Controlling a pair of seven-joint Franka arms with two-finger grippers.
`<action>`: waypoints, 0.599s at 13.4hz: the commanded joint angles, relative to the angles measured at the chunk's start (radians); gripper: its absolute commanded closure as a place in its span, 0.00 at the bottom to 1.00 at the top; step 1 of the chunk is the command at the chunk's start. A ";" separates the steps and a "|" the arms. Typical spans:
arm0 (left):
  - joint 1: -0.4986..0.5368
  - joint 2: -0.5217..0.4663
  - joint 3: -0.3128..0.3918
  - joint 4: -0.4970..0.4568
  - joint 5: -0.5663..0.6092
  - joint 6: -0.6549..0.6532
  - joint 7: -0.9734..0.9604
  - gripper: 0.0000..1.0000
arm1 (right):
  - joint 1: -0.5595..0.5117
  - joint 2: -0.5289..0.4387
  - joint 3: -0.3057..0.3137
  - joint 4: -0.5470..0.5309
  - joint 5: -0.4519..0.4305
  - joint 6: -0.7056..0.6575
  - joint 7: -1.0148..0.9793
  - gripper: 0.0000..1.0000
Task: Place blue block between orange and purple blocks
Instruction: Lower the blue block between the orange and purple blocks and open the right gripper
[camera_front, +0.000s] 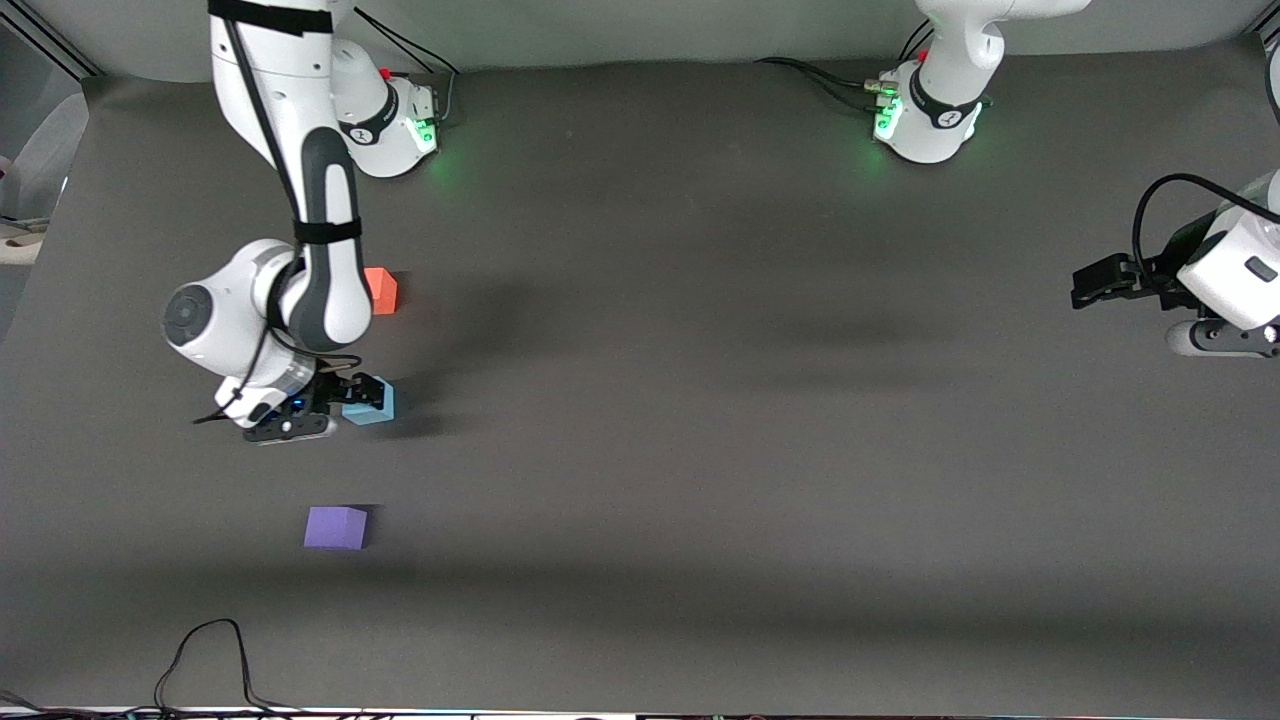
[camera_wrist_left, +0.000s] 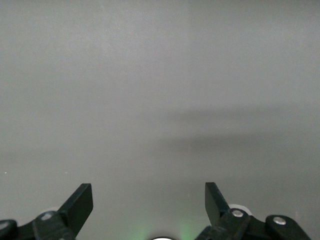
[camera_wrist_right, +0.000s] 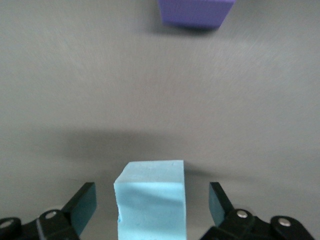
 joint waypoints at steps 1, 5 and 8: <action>-0.014 -0.024 0.012 -0.009 -0.012 -0.010 0.003 0.00 | 0.018 -0.088 -0.100 0.111 -0.105 -0.157 -0.010 0.00; -0.012 -0.024 0.012 -0.011 -0.012 -0.008 0.003 0.00 | 0.010 -0.088 -0.172 0.327 -0.180 -0.406 0.033 0.00; -0.012 -0.022 0.012 -0.012 -0.013 -0.004 0.003 0.00 | -0.076 -0.090 -0.123 0.557 -0.274 -0.662 0.213 0.00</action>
